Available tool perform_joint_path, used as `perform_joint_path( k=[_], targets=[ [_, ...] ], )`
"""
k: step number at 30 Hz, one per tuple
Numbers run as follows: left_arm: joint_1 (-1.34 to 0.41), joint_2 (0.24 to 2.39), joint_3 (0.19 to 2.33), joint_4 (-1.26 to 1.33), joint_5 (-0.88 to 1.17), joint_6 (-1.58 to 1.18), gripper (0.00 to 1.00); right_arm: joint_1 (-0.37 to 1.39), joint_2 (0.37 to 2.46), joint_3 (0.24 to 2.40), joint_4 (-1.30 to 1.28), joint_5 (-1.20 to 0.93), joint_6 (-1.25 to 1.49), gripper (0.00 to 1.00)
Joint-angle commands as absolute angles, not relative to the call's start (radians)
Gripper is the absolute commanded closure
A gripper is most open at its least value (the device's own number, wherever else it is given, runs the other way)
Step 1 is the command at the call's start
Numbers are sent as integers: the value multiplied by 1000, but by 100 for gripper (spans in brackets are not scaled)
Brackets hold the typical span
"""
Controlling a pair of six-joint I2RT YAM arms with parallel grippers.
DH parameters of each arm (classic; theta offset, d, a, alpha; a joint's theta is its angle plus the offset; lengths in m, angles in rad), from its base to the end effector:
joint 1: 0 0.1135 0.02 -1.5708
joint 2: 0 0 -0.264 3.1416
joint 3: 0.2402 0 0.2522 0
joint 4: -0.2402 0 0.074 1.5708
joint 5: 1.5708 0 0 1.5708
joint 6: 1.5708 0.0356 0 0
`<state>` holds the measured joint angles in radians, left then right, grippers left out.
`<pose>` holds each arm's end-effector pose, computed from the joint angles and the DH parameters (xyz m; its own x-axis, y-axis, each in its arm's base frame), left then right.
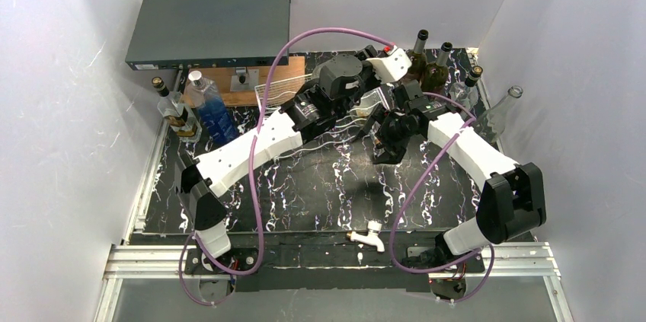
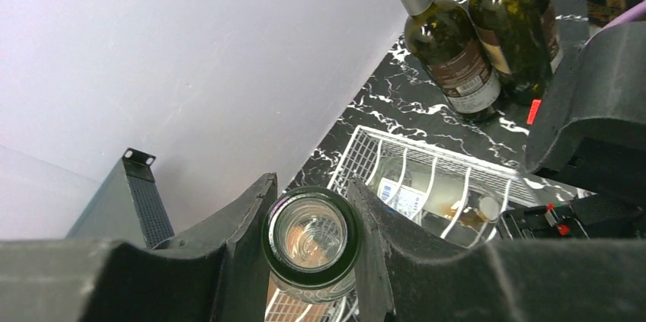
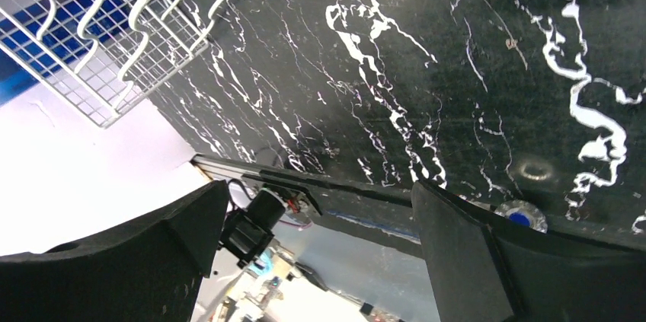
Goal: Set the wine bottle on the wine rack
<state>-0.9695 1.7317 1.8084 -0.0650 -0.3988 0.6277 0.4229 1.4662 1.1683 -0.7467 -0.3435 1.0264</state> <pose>0.2426 -0.3292 0.4539 0.3226 0.4864 -0.8120 0.4334 0.6868 0.5836 0.2670 0.1333 0.2685 -0.8709 0.4913 -0.0110 0.3945 0.7123 0.5805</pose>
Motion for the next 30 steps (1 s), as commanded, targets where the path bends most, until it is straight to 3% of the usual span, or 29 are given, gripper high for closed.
perform_joint_path(
  k=[1,19,30],
  targets=[
    [-953,1684,1777,199,-373,794,100,412,1489,1169,-679,-354,912,0],
    [-967,1563,1426,345,-313,740,100,381,1470,1112,-639,-337,772,0],
    [-1071,1411,1138,344,-471,563,100,353,1438,1248,-708,-199,566,0]
  ],
)
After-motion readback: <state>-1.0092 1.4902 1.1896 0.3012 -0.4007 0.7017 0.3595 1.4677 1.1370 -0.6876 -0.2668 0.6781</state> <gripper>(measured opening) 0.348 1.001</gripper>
